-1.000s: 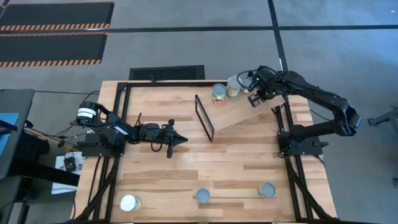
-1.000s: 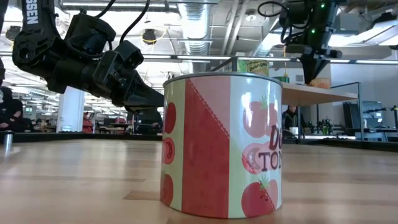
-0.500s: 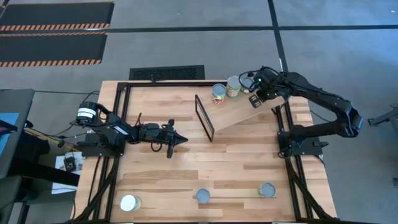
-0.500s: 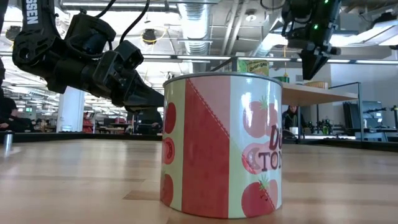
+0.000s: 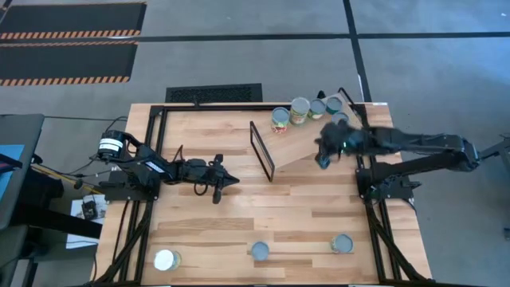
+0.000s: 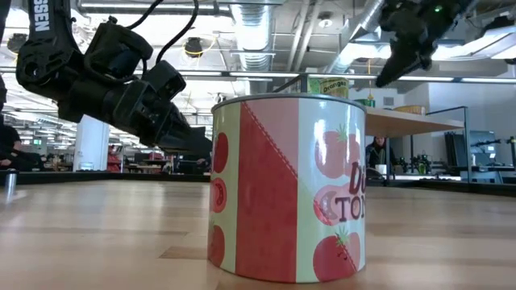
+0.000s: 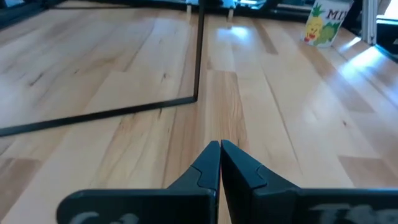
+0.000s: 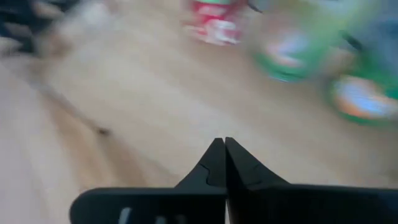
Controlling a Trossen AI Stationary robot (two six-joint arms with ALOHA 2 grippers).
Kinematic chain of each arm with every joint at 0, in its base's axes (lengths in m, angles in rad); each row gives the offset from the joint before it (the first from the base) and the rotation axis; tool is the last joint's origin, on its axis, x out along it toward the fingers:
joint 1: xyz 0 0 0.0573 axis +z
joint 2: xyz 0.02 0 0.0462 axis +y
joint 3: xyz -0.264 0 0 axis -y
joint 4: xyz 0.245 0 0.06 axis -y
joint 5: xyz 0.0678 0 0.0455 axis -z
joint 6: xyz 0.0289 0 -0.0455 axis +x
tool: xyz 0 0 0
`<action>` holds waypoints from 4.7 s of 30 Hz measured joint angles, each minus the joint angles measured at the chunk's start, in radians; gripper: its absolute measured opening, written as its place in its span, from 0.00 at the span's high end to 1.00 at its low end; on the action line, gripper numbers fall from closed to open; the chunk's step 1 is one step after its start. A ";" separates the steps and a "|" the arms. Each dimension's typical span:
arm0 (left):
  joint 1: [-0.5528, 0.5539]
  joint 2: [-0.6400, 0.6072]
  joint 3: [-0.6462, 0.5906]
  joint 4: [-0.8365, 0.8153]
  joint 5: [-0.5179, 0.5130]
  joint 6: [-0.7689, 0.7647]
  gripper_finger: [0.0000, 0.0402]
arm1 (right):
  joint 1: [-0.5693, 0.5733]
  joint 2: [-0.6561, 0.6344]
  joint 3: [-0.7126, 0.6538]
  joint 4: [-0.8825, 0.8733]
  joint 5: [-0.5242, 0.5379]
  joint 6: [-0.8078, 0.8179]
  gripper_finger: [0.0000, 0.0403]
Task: Pick and place cans onto a shelf
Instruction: Put the canned carrots on the shelf
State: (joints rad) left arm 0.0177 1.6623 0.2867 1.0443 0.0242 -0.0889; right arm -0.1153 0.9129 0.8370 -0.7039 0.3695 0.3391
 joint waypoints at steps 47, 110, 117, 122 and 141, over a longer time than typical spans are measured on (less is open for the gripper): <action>-0.718 0.075 1.020 -1.711 -0.213 -0.076 0.72 | 0.631 0.128 -0.598 1.348 0.182 -0.157 0.99; -1.086 0.233 1.246 -2.455 -0.093 -1.283 0.99 | 0.508 0.138 -0.597 1.392 0.077 -0.277 0.98; -1.028 0.195 1.244 -2.454 -0.239 -1.162 1.00 | 0.508 0.138 -0.597 1.396 0.077 -0.277 0.98; -0.914 0.149 1.244 -2.414 -0.361 -0.977 1.00 | 0.508 0.138 -0.597 1.415 0.077 -0.279 0.98; -0.391 0.204 1.244 -1.850 -0.319 -0.102 1.00 | 0.508 0.138 -0.597 1.416 0.076 -0.287 0.98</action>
State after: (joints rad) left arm -0.3734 1.8660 1.5311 -0.8053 -0.2948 -0.1909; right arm 0.3923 1.0504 0.2401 0.7120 0.4458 0.0521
